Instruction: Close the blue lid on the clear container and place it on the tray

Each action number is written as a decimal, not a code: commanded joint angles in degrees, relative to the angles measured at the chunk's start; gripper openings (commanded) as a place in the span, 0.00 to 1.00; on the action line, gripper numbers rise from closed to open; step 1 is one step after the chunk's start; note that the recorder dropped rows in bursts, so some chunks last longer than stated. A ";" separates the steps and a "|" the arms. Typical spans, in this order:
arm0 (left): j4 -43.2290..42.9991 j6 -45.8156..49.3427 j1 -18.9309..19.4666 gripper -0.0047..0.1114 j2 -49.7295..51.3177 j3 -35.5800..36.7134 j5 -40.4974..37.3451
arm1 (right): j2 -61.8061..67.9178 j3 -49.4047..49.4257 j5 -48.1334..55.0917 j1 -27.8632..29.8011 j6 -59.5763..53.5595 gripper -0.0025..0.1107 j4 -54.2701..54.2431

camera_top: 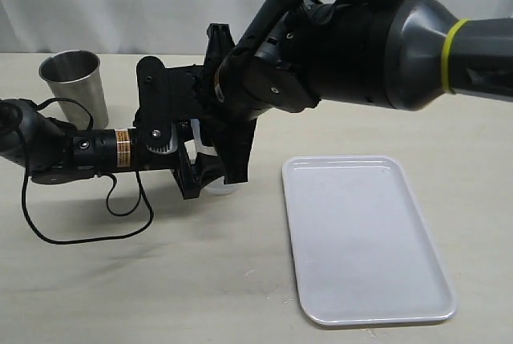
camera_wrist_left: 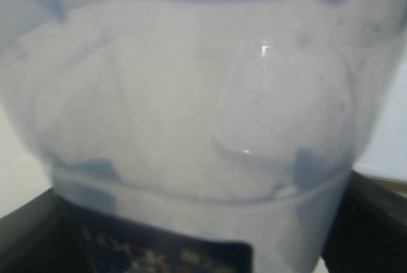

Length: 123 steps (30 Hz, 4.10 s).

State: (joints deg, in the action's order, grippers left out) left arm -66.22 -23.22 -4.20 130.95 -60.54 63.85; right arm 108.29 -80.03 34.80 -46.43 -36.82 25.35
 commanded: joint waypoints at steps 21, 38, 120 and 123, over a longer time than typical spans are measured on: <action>-6.31 2.00 -0.61 0.04 -1.35 0.25 6.11 | -3.16 3.06 6.73 1.66 -1.32 0.43 -9.06; -4.60 2.00 -0.12 0.04 -1.35 0.25 6.11 | -12.64 3.06 1.86 1.66 -1.17 0.50 -12.89; -4.48 1.77 -0.12 0.04 -1.35 0.25 6.11 | -10.46 2.81 1.31 0.45 15.45 0.54 -7.99; -4.48 1.77 -0.12 0.04 -1.35 0.25 6.11 | -12.66 2.81 1.05 0.45 16.03 0.54 -8.38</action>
State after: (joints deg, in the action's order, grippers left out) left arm -71.16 -21.49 -4.24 130.47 -60.33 68.09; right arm 97.86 -77.22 36.24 -46.33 -21.62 17.83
